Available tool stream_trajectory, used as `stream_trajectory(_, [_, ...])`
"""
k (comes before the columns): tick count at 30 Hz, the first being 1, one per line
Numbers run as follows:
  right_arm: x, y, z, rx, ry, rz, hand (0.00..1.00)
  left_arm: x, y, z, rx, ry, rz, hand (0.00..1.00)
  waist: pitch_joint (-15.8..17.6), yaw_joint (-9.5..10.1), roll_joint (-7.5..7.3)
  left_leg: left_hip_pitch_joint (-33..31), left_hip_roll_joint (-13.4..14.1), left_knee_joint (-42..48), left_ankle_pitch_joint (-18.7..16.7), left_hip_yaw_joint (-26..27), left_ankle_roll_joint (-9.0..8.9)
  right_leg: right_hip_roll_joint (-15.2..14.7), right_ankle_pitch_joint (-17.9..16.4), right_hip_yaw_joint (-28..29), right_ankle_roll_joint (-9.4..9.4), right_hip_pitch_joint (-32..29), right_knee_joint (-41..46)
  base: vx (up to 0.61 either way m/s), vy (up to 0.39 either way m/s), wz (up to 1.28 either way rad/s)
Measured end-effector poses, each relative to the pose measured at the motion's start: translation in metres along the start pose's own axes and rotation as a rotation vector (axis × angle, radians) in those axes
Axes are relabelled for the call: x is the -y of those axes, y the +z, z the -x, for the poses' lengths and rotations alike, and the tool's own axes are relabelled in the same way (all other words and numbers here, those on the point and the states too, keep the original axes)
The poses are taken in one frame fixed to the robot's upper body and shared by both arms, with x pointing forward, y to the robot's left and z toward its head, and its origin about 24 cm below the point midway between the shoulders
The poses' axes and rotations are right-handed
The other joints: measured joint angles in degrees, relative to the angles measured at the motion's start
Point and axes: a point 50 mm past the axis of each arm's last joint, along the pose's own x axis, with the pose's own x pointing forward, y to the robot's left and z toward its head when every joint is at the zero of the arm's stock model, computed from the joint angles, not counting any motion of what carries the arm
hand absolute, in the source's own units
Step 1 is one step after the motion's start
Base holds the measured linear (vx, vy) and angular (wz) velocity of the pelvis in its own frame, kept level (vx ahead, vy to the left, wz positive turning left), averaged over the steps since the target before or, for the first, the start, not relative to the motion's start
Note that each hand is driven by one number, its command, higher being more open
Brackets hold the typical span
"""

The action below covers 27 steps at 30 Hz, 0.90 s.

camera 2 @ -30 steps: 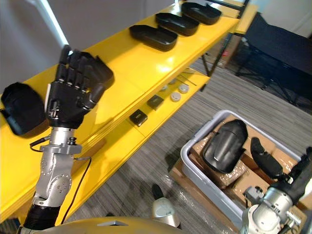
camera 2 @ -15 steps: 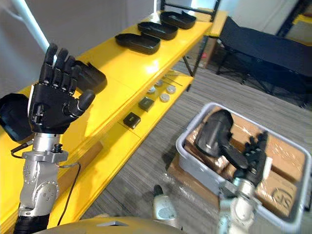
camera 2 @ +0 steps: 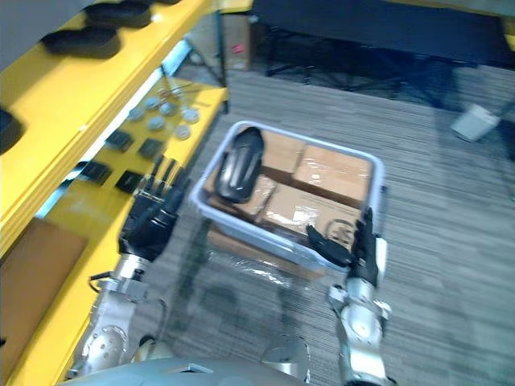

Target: Walk over and take three plastic housings, then place them on the shelf

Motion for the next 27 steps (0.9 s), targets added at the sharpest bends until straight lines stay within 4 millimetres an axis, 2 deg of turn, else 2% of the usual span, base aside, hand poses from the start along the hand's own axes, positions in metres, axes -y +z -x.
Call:
stream_trajectory(1, [0.004, 0.001, 0.001, -0.001, -0.016, -0.021, 1.0, 0.003, 0.002, -0.001, 0.006, -0.025, -0.002, 1.0, 0.0, -0.07, -0.01, 0.1, -1.9, -0.1, -3.2, -1.5, 1.24, 0.8, 0.6, 1.2, -0.93, -0.9, -0.7, 0.01, -0.064, -1.19])
stream_trajectory(2, [0.008, 0.001, 0.004, 0.0, -0.024, -0.019, 1.0, 0.005, 0.004, -0.004, 0.018, -0.05, -0.006, 1.0, -0.1, -0.03, -0.27, 0.0, -4.0, -0.5, -6.3, -3.9, 3.49, 1.1, 1.0, 2.2, -1.25, -2.1, -0.7, 0.01, -0.062, -0.84])
stream_trajectory(3, [0.008, 0.002, 0.004, 0.004, -0.022, -0.015, 1.0, 0.006, 0.005, -0.005, 0.024, -0.055, -0.006, 1.0, -0.1, -0.01, -0.25, 0.1, -4.7, -1.0, -7.2, -5.2, 4.0, 1.2, 1.2, 2.8, -1.21, -2.8, -0.7, 0.0, -0.025, -0.63])
stream_trajectory(4, [0.006, 0.005, 0.003, 0.015, -0.028, -0.016, 1.0, 0.007, 0.006, -0.005, 0.026, -0.059, -0.006, 1.0, -0.6, 0.01, 0.48, 0.3, -5.9, -2.1, -8.3, -7.3, 4.26, 1.3, 1.8, 3.6, -0.77, -4.1, -0.6, -0.02, 0.014, -0.37])
stream_trajectory(6, [-0.003, 0.005, -0.001, 0.009, -0.034, -0.032, 1.0, 0.006, 0.005, -0.004, 0.017, -0.059, -0.007, 1.0, -0.6, 0.53, 0.43, 0.3, -7.8, -3.2, -8.4, -7.2, 3.18, -0.1, 3.9, 3.7, -0.14, -5.6, -0.8, -0.04, 0.079, -0.25])
stream_trajectory(8, [-0.02, 0.006, -0.006, -0.001, 0.002, -0.04, 1.0, 0.005, 0.002, 0.0, -0.004, -0.075, -0.016, 1.0, -0.7, 2.38, 0.35, 0.4, -10.1, -4.1, -7.9, -6.3, 2.31, -1.9, 8.4, 2.0, 0.14, -5.5, -4.3, -0.08, 0.164, -0.2])
stream_trajectory(9, [-0.026, 0.007, -0.008, 0.001, 0.017, -0.037, 1.0, 0.006, 0.002, 0.001, -0.013, -0.09, -0.021, 1.0, -0.7, 2.75, 0.29, 0.3, -10.6, -4.1, -7.9, -6.2, 2.26, -2.4, 9.5, 1.8, 0.29, -5.4, -5.2, -0.08, 0.178, -0.11])
stream_trajectory(11, [-0.052, 0.009, -0.025, -0.003, 0.096, -0.029, 1.0, 0.006, 0.001, 0.001, -0.044, -0.125, -0.052, 1.0, -0.5, 3.34, 0.05, 0.0, -12.3, -3.8, -7.9, -6.1, 2.15, -3.7, 13.9, 0.4, 0.3, -4.0, -8.8, -0.12, 0.185, 0.0])
stream_trajectory(14, [-0.07, 0.014, -0.043, -0.002, 0.135, -0.031, 1.0, 0.01, -0.002, -0.001, -0.088, -0.183, -0.096, 1.0, -0.3, 4.88, -0.26, -1.3, -13.0, -2.6, -8.4, -6.8, 1.46, -4.0, 17.2, -1.7, -0.04, -3.1, -11.7, -0.11, 0.097, 0.1])
stream_trajectory(16, [-0.085, 0.028, -0.062, 0.039, 0.18, -0.011, 1.0, 0.013, -0.005, -0.003, -0.123, -0.216, -0.168, 1.0, 0.5, 6.05, -1.24, -3.8, -13.3, -1.2, -8.7, -8.1, 1.35, -4.1, 18.1, -4.4, -0.22, -3.1, -13.4, -0.14, 0.044, 0.25])
stream_trajectory(18, [-0.102, 0.071, -0.092, 0.162, 0.217, -0.001, 1.0, 0.016, -0.006, -0.008, -0.138, -0.238, -0.205, 1.0, 2.4, 6.35, -1.77, -8.1, -13.5, 0.2, -8.4, -10.6, 1.05, -4.0, 17.8, -7.2, -0.61, -4.4, -14.1, -0.16, -0.011, 0.37])
stream_trajectory(19, [-0.105, 0.085, -0.101, 0.197, 0.216, 0.001, 1.0, 0.017, -0.006, -0.009, -0.14, -0.243, -0.212, 1.0, 2.9, 6.52, -1.74, -9.1, -13.6, 0.3, -8.2, -11.1, 0.68, -4.0, 17.5, -7.5, -1.04, -5.1, -14.1, -0.14, -0.028, 0.26])
stream_trajectory(20, [-0.107, 0.115, -0.118, 0.269, 0.198, 0.011, 1.0, 0.02, -0.007, -0.014, -0.141, -0.257, -0.216, 1.0, 4.6, 7.44, -1.06, -10.6, -13.7, 0.8, -7.0, -12.4, 0.73, -3.8, 17.3, -8.3, -1.42, -5.9, -14.1, -0.13, -0.039, 0.21])
stream_trajectory(21, [-0.106, 0.129, -0.125, 0.301, 0.185, 0.013, 1.0, 0.022, -0.009, -0.016, -0.145, -0.269, -0.214, 1.0, 5.5, 7.67, -0.57, -11.3, -13.7, 0.9, -6.7, -13.1, 0.67, -3.6, 17.3, -8.7, -1.41, -6.0, -14.1, -0.1, -0.038, 0.35])
stream_trajectory(23, [-0.102, 0.175, -0.146, 0.386, 0.139, 0.011, 1.0, 0.027, -0.014, -0.017, -0.157, -0.288, -0.201, 1.0, 8.3, 8.67, 0.51, -13.3, -13.6, 0.4, -5.0, -15.4, 0.66, -3.1, 17.4, -10.2, -1.33, -6.6, -14.1, -0.11, -0.044, 0.36])
stream_trajectory(25, [-0.096, 0.19, -0.155, 0.394, 0.099, -0.003, 1.0, 0.028, -0.021, -0.015, -0.174, -0.288, -0.188, 1.0, 9.6, 9.88, 0.55, -13.6, -13.7, -0.4, -4.2, -16.1, 0.62, -3.0, 17.4, -10.7, -1.33, -6.7, -14.0, -0.06, -0.034, 0.23])
stream_trajectory(27, [-0.094, 0.193, -0.162, 0.372, 0.068, 0.017, 1.0, 0.024, -0.027, -0.013, -0.194, -0.271, -0.184, 1.0, 10.2, 10.91, 0.43, -14.4, -13.8, -0.5, -3.9, -17.0, 0.66, -3.0, 17.4, -11.7, -1.33, -6.8, -13.8, -0.01, -0.008, 0.24])
